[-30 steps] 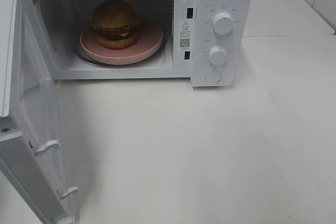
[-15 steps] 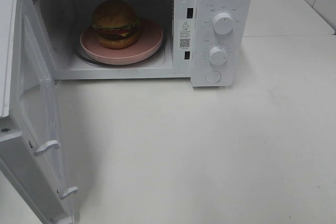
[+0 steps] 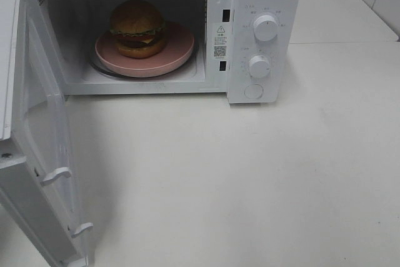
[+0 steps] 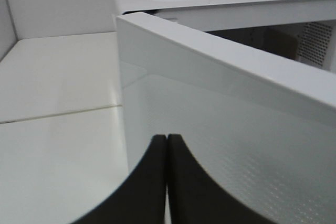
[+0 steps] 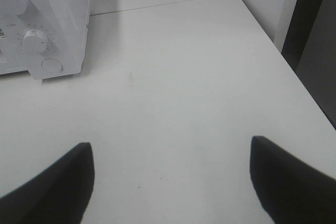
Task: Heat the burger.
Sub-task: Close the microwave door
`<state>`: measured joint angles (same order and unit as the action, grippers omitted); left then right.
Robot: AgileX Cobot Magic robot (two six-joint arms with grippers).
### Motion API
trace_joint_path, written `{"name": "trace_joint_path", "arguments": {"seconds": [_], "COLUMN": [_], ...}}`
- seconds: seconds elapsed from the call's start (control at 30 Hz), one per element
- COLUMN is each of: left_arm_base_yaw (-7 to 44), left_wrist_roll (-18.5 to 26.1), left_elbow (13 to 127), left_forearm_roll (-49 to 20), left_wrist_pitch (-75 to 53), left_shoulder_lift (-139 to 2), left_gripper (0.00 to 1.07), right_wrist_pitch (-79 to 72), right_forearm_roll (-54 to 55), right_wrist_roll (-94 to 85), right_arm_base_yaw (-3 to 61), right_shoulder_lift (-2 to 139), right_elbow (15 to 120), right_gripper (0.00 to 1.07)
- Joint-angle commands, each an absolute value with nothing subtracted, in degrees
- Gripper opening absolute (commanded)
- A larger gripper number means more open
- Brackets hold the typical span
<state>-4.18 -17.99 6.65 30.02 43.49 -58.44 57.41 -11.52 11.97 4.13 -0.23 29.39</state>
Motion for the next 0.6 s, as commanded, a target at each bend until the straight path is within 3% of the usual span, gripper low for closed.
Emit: {"name": "trace_joint_path", "arguments": {"seconds": [0.03,0.33,0.5,0.6], "left_arm_base_yaw": [-3.8,-3.8,-3.8,-1.2], "left_wrist_roll": [-19.3,-22.2,-23.0,-22.5], "left_elbow": [6.9,11.4,12.6,12.7], "left_forearm_roll": [32.4,40.3,40.8,39.4], "left_wrist_pitch": [48.6,57.2,57.2,57.6], "left_shoulder_lift": [-63.4,-76.0,-78.9,-80.2], "left_gripper": [0.0,0.0,0.0,0.0], "right_wrist_pitch": [57.4,57.4,57.4,57.4], "right_forearm_roll": [-11.5,-11.5,-11.5,-11.5], "right_wrist_roll": [12.5,12.5,12.5,12.5], "right_arm_base_yaw": [3.7,3.7,3.7,3.7], "right_shoulder_lift": [-1.6,-1.6,-1.6,-1.6], "right_elbow": [29.5,29.5,29.5,29.5], "right_gripper": [0.76,0.76,0.76,0.76]}}
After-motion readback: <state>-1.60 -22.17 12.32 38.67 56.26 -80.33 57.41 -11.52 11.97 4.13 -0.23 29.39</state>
